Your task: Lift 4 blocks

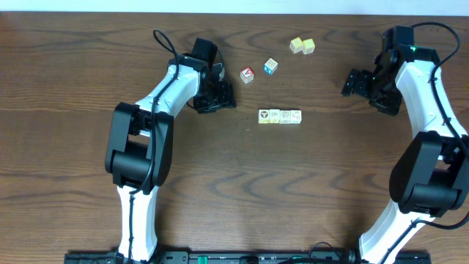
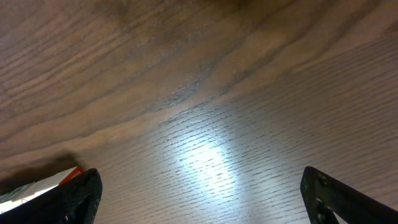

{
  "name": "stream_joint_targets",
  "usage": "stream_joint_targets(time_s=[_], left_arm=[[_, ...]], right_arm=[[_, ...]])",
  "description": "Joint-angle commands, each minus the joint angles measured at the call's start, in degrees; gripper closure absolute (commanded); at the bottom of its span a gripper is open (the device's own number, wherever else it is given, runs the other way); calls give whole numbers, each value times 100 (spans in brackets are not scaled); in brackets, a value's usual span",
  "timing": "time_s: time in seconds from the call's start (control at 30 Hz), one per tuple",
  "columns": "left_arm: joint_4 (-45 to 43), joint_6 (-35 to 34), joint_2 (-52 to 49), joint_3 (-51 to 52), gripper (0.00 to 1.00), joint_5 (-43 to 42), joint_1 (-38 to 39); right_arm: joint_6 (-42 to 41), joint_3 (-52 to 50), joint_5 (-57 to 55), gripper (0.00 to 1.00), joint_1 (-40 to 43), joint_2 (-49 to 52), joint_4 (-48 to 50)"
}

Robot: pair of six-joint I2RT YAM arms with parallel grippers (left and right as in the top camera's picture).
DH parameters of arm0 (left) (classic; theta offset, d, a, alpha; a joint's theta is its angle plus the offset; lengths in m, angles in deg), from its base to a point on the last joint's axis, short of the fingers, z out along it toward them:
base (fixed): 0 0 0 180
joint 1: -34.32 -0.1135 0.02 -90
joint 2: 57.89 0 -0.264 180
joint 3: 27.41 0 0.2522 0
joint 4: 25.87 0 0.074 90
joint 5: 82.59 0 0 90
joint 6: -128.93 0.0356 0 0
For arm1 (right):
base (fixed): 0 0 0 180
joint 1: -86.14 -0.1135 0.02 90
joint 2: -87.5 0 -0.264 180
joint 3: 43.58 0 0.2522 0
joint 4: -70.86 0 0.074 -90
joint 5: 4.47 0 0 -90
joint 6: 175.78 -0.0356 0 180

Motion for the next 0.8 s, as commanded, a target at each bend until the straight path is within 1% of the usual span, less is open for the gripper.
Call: stream_joint_targets(time_s=[0.0, 0.03, 0.07, 0.13, 0.33, 0.4, 0.57, 0.77], left_arm=[[177, 380, 87, 50, 34, 96, -26], [232, 573, 149, 50, 32, 96, -26], [278, 715, 212, 50, 28, 98, -26], [350, 883, 463, 50, 26, 210, -28], [431, 876, 1506, 50, 26, 1139, -26], [428, 874, 1825, 50, 25, 1305, -26], [472, 881, 2374, 50, 26, 1495, -26], [494, 881, 2430, 52, 26, 1495, -26]], right_arm=[[26, 68, -39, 1, -9, -17, 4], [26, 68, -39, 1, -9, -17, 4], [24, 68, -39, 1, -7, -17, 4], [26, 68, -39, 1, -9, -17, 4], [26, 68, -39, 1, -9, -17, 4], [26, 68, -42, 1, -9, -17, 4], [26, 68, -39, 1, -9, -17, 4], [26, 68, -39, 1, -9, -17, 4]])
